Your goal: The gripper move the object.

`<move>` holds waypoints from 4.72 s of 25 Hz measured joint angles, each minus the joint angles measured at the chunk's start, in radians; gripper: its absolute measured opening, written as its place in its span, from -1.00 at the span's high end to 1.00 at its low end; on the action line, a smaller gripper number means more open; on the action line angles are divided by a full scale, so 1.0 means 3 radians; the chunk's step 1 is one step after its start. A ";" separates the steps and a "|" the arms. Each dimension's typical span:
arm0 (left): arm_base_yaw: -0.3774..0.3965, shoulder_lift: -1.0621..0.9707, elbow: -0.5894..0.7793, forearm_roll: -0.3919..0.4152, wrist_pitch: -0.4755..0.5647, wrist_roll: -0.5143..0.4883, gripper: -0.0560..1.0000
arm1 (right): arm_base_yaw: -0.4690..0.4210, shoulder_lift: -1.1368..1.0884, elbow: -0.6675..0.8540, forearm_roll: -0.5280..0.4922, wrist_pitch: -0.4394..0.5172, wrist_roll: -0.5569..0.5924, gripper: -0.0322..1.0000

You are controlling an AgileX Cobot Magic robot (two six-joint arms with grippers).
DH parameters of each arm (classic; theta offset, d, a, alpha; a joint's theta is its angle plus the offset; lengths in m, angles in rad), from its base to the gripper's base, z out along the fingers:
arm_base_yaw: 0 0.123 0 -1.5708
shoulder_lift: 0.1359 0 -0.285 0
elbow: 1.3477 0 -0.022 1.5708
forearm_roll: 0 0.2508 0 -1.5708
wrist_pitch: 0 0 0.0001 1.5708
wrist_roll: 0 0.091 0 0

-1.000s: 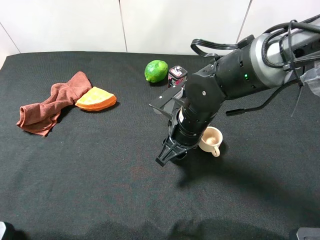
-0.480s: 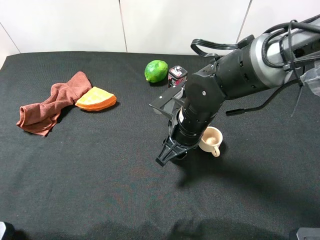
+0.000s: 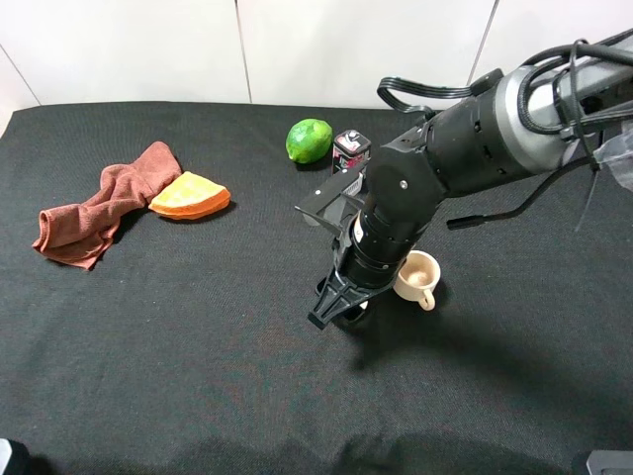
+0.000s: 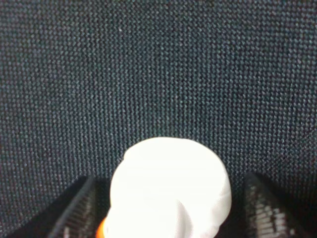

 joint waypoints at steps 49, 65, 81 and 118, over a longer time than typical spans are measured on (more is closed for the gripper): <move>0.0000 0.0000 0.0000 0.0000 0.0000 0.0000 -0.98 | 0.0000 -0.0517 0.0000 -0.0372 0.0305 0.0152 -0.41; 0.0000 0.0000 0.0000 0.0000 0.0000 0.0000 -0.98 | -0.0220 -0.1202 0.0003 -0.0658 0.0733 0.0441 -0.41; 0.0000 0.0000 0.0000 0.0000 0.0000 0.0000 -0.98 | -0.1295 -0.1804 0.0003 -0.0659 0.1187 0.0151 -0.41; 0.0000 0.0000 0.0000 0.0000 0.0000 0.0000 -0.98 | -0.3045 -0.3196 0.0417 -0.0545 0.1714 -0.0176 -0.41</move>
